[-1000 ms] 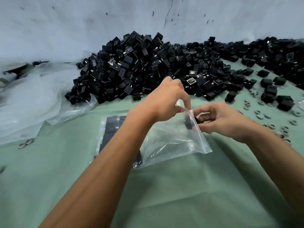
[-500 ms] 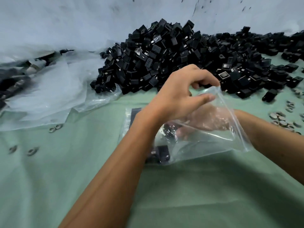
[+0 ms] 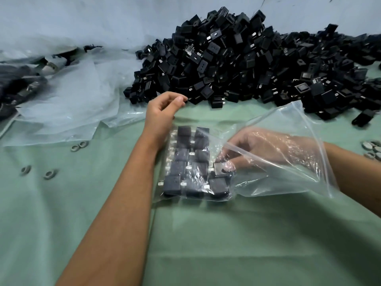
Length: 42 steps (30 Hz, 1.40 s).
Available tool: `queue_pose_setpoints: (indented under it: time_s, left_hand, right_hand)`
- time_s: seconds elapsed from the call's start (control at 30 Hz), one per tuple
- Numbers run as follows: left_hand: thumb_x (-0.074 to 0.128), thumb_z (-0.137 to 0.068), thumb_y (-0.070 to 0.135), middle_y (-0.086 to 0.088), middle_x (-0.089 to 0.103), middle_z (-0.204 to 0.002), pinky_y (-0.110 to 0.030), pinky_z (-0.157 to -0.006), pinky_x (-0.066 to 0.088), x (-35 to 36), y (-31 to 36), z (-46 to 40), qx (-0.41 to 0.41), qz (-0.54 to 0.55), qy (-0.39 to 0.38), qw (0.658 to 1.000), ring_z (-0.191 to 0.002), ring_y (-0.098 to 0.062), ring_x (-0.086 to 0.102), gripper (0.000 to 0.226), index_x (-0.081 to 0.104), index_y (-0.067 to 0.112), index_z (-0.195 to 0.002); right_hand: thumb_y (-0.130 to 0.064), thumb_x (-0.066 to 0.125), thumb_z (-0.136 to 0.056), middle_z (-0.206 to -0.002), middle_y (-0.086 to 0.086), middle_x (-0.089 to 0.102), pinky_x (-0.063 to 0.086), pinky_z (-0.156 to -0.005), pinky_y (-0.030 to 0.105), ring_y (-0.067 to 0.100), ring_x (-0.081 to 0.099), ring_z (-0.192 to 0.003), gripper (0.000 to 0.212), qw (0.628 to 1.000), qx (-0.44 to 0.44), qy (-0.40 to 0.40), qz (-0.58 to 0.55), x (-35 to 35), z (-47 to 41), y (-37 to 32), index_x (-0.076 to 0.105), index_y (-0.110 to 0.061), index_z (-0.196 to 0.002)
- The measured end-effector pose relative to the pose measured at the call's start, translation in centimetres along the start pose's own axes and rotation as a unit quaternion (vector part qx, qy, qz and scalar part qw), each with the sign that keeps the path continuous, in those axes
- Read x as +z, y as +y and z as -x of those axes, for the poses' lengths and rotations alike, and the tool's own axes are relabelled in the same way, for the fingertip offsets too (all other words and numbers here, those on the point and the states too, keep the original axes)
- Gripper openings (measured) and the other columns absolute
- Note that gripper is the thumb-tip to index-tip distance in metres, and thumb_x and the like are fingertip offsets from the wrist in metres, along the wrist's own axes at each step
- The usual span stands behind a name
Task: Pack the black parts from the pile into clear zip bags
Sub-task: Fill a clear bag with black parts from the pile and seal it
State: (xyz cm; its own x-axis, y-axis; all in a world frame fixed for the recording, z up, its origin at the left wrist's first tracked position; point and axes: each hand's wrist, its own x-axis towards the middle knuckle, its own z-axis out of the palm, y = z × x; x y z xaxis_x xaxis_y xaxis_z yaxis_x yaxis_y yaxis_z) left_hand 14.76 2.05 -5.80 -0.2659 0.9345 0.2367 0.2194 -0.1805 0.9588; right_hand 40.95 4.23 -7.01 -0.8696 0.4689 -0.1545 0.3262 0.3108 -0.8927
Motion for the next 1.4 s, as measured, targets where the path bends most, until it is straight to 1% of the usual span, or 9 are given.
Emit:
queue_pose_setpoints:
  time_s: [0.3, 0.47, 0.6, 0.87, 0.93, 1.1, 1.23, 1.33, 1.4]
  left_hand:
    - [0.061, -0.1, 0.026, -0.003, 0.075, -0.092, -0.025, -0.082, 0.051, 0.8, -1.4, -0.4, 0.03, -0.07, -0.06, 0.995, -0.09, -0.009, 0.068, 0.02, 0.076, 0.015, -0.094]
    - [0.059, -0.1, 0.03, 0.002, 0.075, -0.081, -0.03, -0.082, 0.054, 0.9, -2.0, -0.7, 0.039, -0.08, -0.092, 0.992, -0.082, -0.009, 0.069, 0.029, 0.078, 0.013, -0.086]
    - [0.059, -0.099, 0.032, 0.002, 0.075, -0.079, -0.028, -0.083, 0.053, 1.0, -2.2, -0.8, 0.044, -0.077, -0.101, 0.991, -0.08, -0.009, 0.069, 0.032, 0.078, 0.012, -0.083]
    - [0.058, -0.102, 0.029, 0.0, 0.075, -0.078, -0.018, -0.075, 0.049, 0.8, -2.2, -1.0, 0.033, -0.057, -0.093, 0.994, -0.077, -0.006, 0.067, 0.035, 0.078, 0.009, -0.081]
    - [0.057, -0.102, 0.029, 0.001, 0.075, -0.078, -0.017, -0.075, 0.049, 0.7, -2.2, -0.9, 0.031, -0.059, -0.093, 0.993, -0.077, -0.006, 0.067, 0.035, 0.078, 0.009, -0.082]
    - [0.057, -0.104, 0.029, 0.001, 0.075, -0.077, -0.018, -0.074, 0.049, 0.7, -2.1, -0.9, 0.027, -0.062, -0.093, 0.993, -0.076, -0.005, 0.068, 0.036, 0.078, 0.007, -0.084]
    - [0.056, -0.104, 0.029, -0.004, 0.075, -0.08, -0.024, -0.078, 0.05, 0.7, -2.0, -0.8, 0.023, -0.063, -0.093, 0.993, -0.078, -0.009, 0.068, 0.037, 0.078, 0.007, -0.084]
    - [0.057, -0.104, 0.03, -0.006, 0.075, -0.08, -0.024, -0.077, 0.05, 0.6, -2.0, -0.8, 0.02, -0.061, -0.092, 0.994, -0.076, -0.009, 0.067, 0.037, 0.078, 0.008, -0.084]
    - [0.057, -0.103, 0.031, -0.005, 0.075, -0.079, -0.023, -0.075, 0.05, 0.7, -2.0, -0.8, 0.02, -0.06, -0.091, 0.994, -0.075, -0.008, 0.067, 0.037, 0.078, 0.009, -0.083]
  right_hand:
    - [-0.063, 0.078, -0.081, -0.081, 0.007, 0.077, 0.06, -0.054, 0.043, 0.032, 0.072, -0.065, 0.035, 0.997, -0.011, 0.047, 0.052, 0.5, -0.3, -0.3, 0.08, -0.031, -0.095]
    - [-0.055, 0.08, -0.086, -0.058, 0.005, 0.062, 0.038, -0.036, 0.02, 0.011, 0.046, -0.037, 0.046, 0.996, -0.041, 0.07, 0.048, 0.9, -0.6, 0.3, 0.073, -0.013, -0.101]
    - [-0.054, 0.079, -0.087, -0.06, 0.002, 0.064, 0.041, -0.036, 0.022, 0.014, 0.051, -0.04, 0.026, 0.996, -0.032, 0.064, 0.054, 1.0, -0.5, -0.3, 0.073, -0.031, -0.099]
    - [-0.026, 0.064, -0.101, -0.099, 0.024, 0.073, 0.059, -0.07, 0.051, 0.04, 0.07, -0.078, 0.024, 0.994, 0.059, 0.038, -0.079, -0.3, 0.8, -1.5, 0.073, -0.013, -0.12]
    - [-0.025, 0.063, -0.102, -0.111, 0.029, 0.071, 0.05, -0.088, 0.075, 0.058, 0.065, -0.097, 0.026, 0.997, 0.049, 0.031, -0.045, -0.3, 0.5, -1.5, 0.072, -0.014, -0.124]
    - [-0.033, 0.064, -0.099, -0.113, 0.029, 0.07, 0.041, -0.09, 0.083, 0.065, 0.058, -0.103, 0.033, 0.999, 0.034, 0.02, -0.028, 0.0, 0.1, -1.5, 0.071, -0.018, -0.128]
    - [-0.03, 0.068, -0.096, -0.106, 0.02, 0.075, 0.055, -0.079, 0.072, 0.058, 0.065, -0.089, 0.026, 0.997, 0.041, 0.028, -0.06, -0.3, 0.7, -1.4, 0.075, -0.024, -0.12]
    - [-0.03, 0.067, -0.093, -0.078, 0.001, 0.075, 0.051, -0.047, 0.025, 0.016, 0.063, -0.055, 0.022, 0.997, 0.001, 0.028, -0.075, -0.1, 0.7, -1.5, 0.079, -0.023, -0.109]
    - [-0.032, 0.065, -0.094, -0.064, -0.01, 0.068, 0.043, -0.044, 0.012, -0.001, 0.056, -0.047, 0.024, 0.997, -0.007, 0.003, -0.079, 0.1, 0.5, -1.7, 0.079, -0.019, -0.109]
